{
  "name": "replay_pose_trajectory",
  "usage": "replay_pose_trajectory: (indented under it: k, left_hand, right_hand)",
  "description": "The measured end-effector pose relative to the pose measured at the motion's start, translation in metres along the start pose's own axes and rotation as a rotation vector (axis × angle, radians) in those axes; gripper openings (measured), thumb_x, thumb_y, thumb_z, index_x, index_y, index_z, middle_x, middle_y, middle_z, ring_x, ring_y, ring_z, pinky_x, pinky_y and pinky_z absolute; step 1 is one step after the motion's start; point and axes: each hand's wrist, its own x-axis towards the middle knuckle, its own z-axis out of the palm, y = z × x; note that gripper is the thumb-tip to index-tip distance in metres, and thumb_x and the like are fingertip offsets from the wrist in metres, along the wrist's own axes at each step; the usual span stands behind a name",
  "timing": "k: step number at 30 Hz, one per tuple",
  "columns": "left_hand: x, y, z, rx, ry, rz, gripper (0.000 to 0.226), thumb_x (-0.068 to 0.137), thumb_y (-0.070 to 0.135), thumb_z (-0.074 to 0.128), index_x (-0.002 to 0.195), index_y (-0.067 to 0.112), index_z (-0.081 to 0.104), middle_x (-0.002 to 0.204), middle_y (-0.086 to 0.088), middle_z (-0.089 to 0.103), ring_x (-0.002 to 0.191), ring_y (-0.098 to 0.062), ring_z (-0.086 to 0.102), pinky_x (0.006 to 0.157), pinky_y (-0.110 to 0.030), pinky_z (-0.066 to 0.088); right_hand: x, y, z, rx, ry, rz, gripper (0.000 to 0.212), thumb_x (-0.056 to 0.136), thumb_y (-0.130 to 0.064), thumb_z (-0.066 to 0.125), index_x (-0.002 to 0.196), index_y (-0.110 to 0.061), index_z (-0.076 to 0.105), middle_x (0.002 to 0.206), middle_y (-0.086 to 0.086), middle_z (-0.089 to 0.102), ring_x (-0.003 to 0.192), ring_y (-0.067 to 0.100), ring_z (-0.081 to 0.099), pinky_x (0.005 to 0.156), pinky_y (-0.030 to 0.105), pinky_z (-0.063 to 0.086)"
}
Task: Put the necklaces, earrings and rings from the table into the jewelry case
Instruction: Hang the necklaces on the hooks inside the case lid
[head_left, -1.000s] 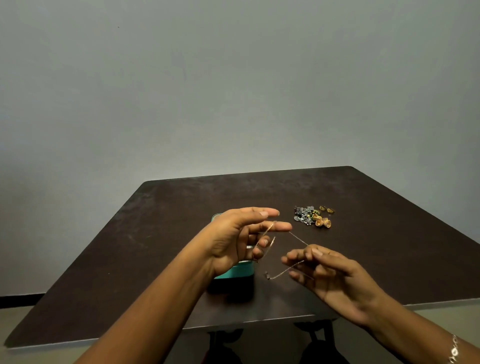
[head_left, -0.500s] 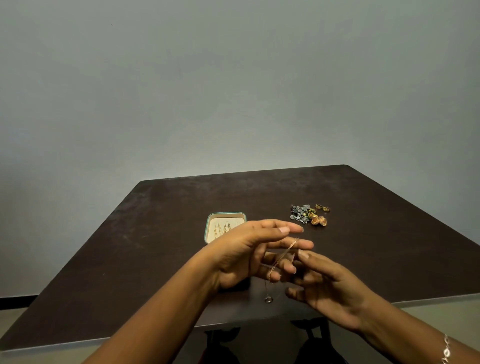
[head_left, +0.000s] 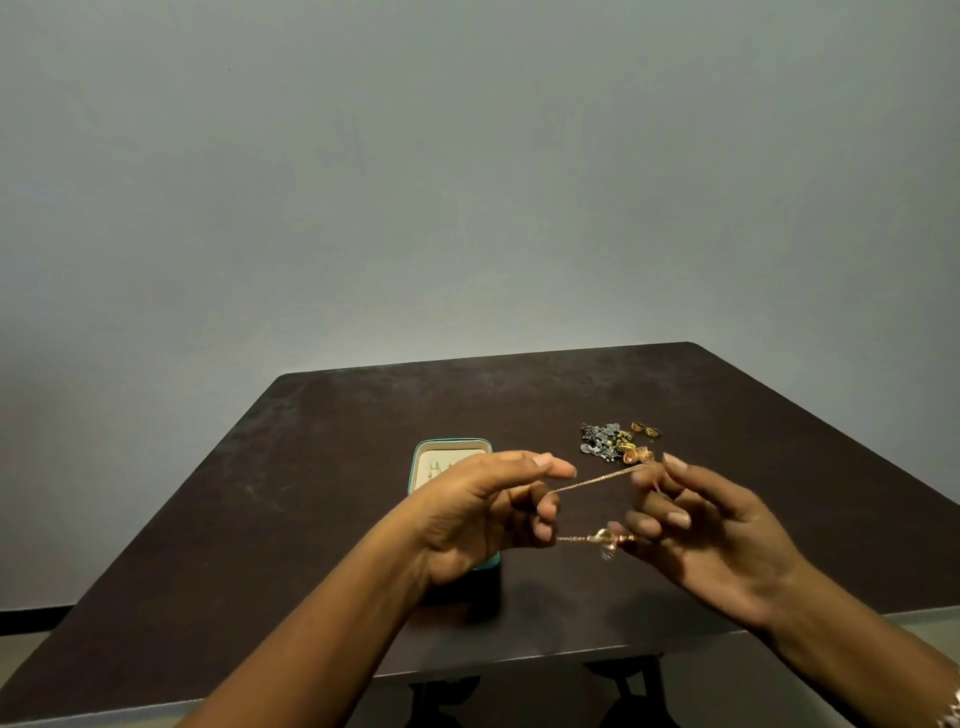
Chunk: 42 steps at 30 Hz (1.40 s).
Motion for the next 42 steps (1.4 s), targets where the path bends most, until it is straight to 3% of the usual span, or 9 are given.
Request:
replay_pose_trajectory:
  k: [3,7,11,18,24,28,30,35,42]
  left_hand:
    - [0.001,-0.001,0.002,-0.087,-0.02,0.063,0.028,0.073,0.02,0.058,0.097,0.007,0.064,0.069,-0.007,0.065,0.049,-0.011,0.05,0.067,-0.026,0.05]
    - [0.002,-0.003,0.003,-0.105,-0.033,0.084,0.026,0.075,0.016,0.058,0.098,0.006,0.064,0.068,-0.005,0.063,0.049,-0.01,0.05,0.072,-0.032,0.054]
    - [0.008,-0.01,0.0,-0.009,0.066,0.07,0.013,0.086,0.007,0.053,0.093,0.006,0.064,0.06,-0.002,0.058,0.05,-0.01,0.051,0.063,-0.027,0.055]
    - [0.015,-0.013,-0.016,0.041,0.09,0.078,0.014,0.089,0.01,0.052,0.097,0.005,0.062,0.082,-0.01,0.071,0.075,-0.02,0.068,0.072,-0.03,0.054]
    - [0.031,-0.023,-0.077,0.293,0.634,0.267,0.012,0.091,0.008,0.051,0.089,0.005,0.063,0.075,-0.009,0.065,0.061,-0.013,0.056,0.05,-0.02,0.042]
    - [0.044,-0.054,-0.129,0.514,0.996,0.206,0.01,0.087,0.012,0.057,0.079,0.016,0.06,0.085,-0.005,0.063,0.084,-0.024,0.06,0.071,-0.036,0.051]
    - [0.048,-0.066,-0.144,0.519,0.99,0.106,0.005,0.087,0.018,0.06,0.089,0.014,0.06,0.096,-0.007,0.062,0.091,-0.025,0.058,0.083,-0.042,0.05]
    - [0.058,-0.074,-0.151,0.553,0.902,-0.002,0.034,0.084,0.04,0.06,0.11,0.018,0.059,0.104,-0.001,0.065,0.097,-0.019,0.059,0.089,-0.041,0.049]
    - [0.066,-0.08,-0.151,0.687,0.836,-0.061,0.037,0.083,0.035,0.059,0.118,0.024,0.059,0.116,-0.001,0.063,0.108,-0.019,0.055,0.094,-0.042,0.046]
  right_hand:
    - [-0.004,-0.003,0.004,-0.256,-0.051,0.101,0.055,0.046,-0.037,0.089,0.08,0.002,0.07,0.047,-0.001,0.032,0.04,0.009,0.035,0.044,0.02,0.043]
    - [-0.006,-0.013,0.007,-0.502,-0.097,0.157,0.025,0.081,-0.019,0.059,0.091,0.003,0.068,0.051,0.003,0.037,0.042,0.01,0.036,0.043,0.019,0.036]
    - [-0.003,-0.029,0.009,-0.608,-0.132,0.087,0.016,0.082,-0.014,0.061,0.071,-0.005,0.068,0.058,0.007,0.053,0.046,0.013,0.047,0.047,0.019,0.043]
    - [0.018,-0.057,0.028,-0.808,-0.147,0.032,0.018,0.073,-0.017,0.057,0.078,-0.003,0.067,0.061,0.006,0.057,0.056,0.012,0.054,0.055,0.02,0.049]
    - [0.041,-0.068,0.034,-0.961,-0.103,0.052,0.019,0.077,-0.023,0.061,0.078,-0.005,0.067,0.059,0.005,0.054,0.051,0.012,0.052,0.057,0.028,0.036]
    - [0.057,-0.067,0.039,-0.963,-0.071,0.057,0.016,0.09,-0.01,0.053,0.081,-0.003,0.064,0.05,0.002,0.046,0.044,0.011,0.046,0.045,0.019,0.041]
    - [0.066,-0.064,0.042,-0.932,-0.065,0.076,0.015,0.09,-0.009,0.052,0.083,-0.004,0.063,0.05,0.002,0.046,0.044,0.011,0.045,0.043,0.017,0.042]
    - [0.088,-0.057,0.05,-0.911,-0.076,0.085,0.015,0.09,-0.013,0.053,0.08,-0.007,0.063,0.053,0.002,0.048,0.046,0.011,0.047,0.049,0.019,0.044]
    - [0.112,-0.045,0.061,-0.948,-0.121,0.06,0.013,0.089,-0.013,0.054,0.081,-0.007,0.063,0.059,0.003,0.052,0.05,0.01,0.051,0.05,0.017,0.048]
